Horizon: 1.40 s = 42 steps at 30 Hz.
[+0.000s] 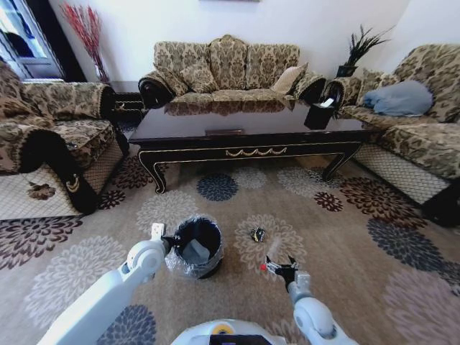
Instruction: Move to the front of the table and pick up the trash from the floor, then place it into the trash bin.
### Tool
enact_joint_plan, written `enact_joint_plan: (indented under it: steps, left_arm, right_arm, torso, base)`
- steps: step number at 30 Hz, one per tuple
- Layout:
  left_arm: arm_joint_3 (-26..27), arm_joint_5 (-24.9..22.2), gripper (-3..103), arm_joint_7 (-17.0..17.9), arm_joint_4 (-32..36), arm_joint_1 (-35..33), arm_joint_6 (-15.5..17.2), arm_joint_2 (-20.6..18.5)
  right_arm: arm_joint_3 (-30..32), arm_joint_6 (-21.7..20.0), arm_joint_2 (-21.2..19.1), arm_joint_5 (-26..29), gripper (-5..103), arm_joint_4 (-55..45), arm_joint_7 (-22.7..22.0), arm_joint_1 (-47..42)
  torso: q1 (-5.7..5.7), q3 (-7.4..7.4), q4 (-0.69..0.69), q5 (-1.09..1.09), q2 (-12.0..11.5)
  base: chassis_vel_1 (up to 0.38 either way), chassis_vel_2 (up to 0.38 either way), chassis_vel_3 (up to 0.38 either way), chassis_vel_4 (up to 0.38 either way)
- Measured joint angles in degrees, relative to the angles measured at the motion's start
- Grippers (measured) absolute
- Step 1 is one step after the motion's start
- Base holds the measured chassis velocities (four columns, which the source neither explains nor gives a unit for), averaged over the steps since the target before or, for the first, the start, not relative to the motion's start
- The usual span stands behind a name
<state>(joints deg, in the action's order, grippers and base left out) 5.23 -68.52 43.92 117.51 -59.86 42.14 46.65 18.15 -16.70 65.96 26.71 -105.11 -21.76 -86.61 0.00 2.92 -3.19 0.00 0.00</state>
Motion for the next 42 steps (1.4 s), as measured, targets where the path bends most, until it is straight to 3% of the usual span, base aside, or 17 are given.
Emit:
enact_joint_plan:
  steps: [5, 12, 36, 42]
  left_arm:
    - [0.45, -0.16, 3, 0.1, 0.5, -0.73, 0.0, -0.22]
    - [1.19, 0.04, 3, 0.12, 0.11, -1.24, 0.0, -0.24]
    - [1.33, 1.17, 3, -0.69, -0.22, -1.77, 0.0, -0.14]
    - [1.33, 0.86, 3, -0.7, -0.1, -1.64, 0.0, -0.32]
  right_arm:
    - [-1.77, -2.99, 1.37, 1.38, 100, 1.77, -3.53, 2.1]
    - [-3.28, -3.28, 3.91, 1.44, 100, 6.07, -4.69, 4.44]
    - [-5.28, 0.01, 9.61, -4.75, 101, 19.25, -5.6, 10.99]
    - [-5.28, 0.3, 9.76, -5.03, 89, 20.7, -5.6, 12.03]
  torso:
    - [0.0, 0.0, -0.01, -0.02, 0.0]
    - [0.0, 0.0, -0.01, -0.01, 0.0]
    - [0.0, 0.0, -0.01, 0.0, 0.0]
    - [0.0, 0.0, 0.0, -0.01, 0.0]
  base:
    - [0.0, 0.0, 0.0, 0.0]
    - [0.0, 0.0, 0.0, 0.0]
    - [0.0, 0.0, 0.0, 0.0]
    - [0.0, 0.0, 0.0, 0.0]
